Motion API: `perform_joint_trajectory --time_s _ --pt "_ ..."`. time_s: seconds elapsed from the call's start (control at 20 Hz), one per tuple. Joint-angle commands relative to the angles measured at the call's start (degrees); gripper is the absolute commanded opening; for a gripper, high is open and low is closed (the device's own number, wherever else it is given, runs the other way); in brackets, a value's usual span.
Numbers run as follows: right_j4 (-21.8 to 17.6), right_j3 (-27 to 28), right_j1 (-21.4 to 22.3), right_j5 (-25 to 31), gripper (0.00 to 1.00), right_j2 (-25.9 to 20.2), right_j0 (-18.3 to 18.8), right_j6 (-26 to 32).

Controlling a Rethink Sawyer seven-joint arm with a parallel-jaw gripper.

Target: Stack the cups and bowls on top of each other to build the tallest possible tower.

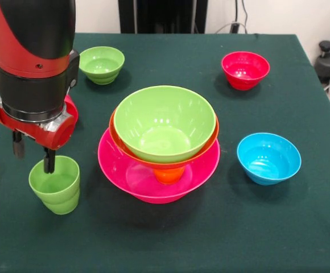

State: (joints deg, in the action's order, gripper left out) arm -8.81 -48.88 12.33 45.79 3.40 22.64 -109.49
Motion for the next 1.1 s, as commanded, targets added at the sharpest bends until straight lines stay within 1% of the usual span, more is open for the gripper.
perform_joint_trajectory --time_s 0.05,0.3,0.55,0.85,1.1 --pt "0.8 -6.3 -0.3 -1.8 1.00 -2.9 -1.2 -5.6" --pt "1.2 -6.1 -0.4 -0.8 1.00 -2.4 -1.4 -6.9" --pt "1.4 -6.1 -0.8 -1.8 1.00 -2.0 -1.3 -7.7" --pt "0.8 -5.1 -2.2 -2.5 1.00 -1.5 -1.0 -6.9" --pt "0.7 -6.3 -2.3 -3.1 1.00 -1.1 -1.8 -7.8"
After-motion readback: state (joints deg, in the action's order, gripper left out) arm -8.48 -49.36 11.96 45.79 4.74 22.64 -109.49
